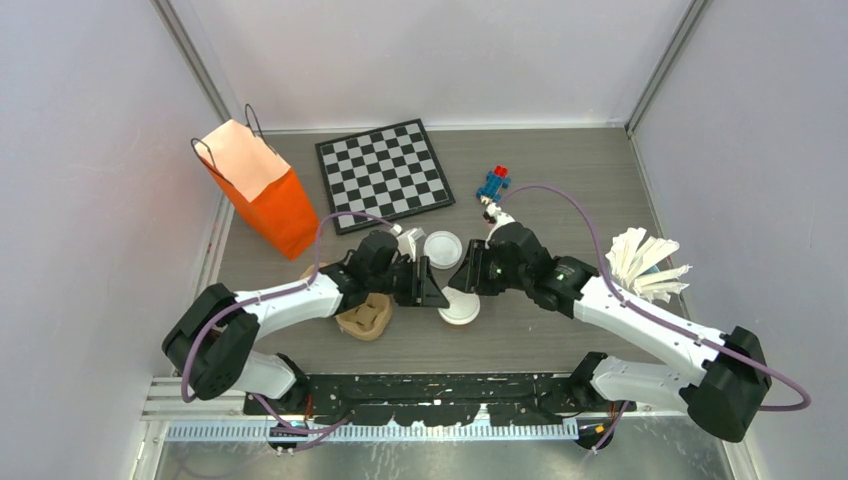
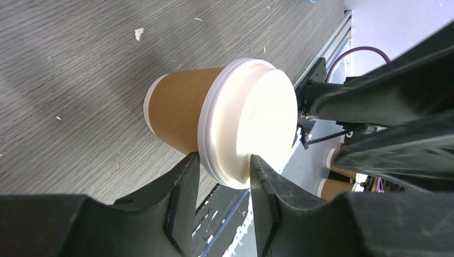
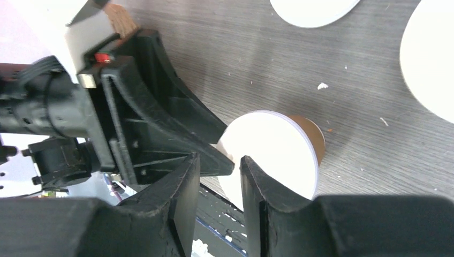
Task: Pack the takeout coffee
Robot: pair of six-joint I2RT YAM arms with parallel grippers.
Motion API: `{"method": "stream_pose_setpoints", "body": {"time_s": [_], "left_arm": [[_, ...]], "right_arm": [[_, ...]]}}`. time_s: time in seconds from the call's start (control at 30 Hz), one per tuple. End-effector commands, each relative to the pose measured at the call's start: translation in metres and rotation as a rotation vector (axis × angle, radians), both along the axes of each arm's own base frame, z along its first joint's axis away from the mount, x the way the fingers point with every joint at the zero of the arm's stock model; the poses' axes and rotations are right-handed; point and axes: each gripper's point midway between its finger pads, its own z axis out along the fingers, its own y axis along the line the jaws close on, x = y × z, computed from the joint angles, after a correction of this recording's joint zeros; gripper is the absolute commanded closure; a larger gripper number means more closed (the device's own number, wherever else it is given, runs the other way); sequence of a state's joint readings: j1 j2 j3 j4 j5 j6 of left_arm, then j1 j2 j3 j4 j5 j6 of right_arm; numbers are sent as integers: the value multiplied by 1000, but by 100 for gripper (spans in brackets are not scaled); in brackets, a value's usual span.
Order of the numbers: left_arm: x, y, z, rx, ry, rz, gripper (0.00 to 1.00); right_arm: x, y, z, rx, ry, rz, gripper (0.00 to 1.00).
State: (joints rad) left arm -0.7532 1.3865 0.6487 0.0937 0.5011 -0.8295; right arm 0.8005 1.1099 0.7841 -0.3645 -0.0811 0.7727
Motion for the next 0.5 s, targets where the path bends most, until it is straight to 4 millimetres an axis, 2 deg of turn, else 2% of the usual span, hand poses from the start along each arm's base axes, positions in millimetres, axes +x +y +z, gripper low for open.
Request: {"method": "stream_pose_setpoints", "body": {"time_s": [0.0, 0.2, 0.37, 0.47], "left_arm": [[-2, 12, -27, 119, 5, 2, 60], [-4, 16, -32, 149, 14, -3, 60], [-6, 15, -34, 157, 21, -16, 61], [-6, 13, -34, 159, 22, -22, 62]], "right_arm": [[5, -13, 31, -15, -70, -33, 60], [-5, -30, 17, -33, -37, -74, 60], [-13, -39, 5, -52, -2, -87, 52], [-14, -42, -2, -66, 14, -89, 52]]}}
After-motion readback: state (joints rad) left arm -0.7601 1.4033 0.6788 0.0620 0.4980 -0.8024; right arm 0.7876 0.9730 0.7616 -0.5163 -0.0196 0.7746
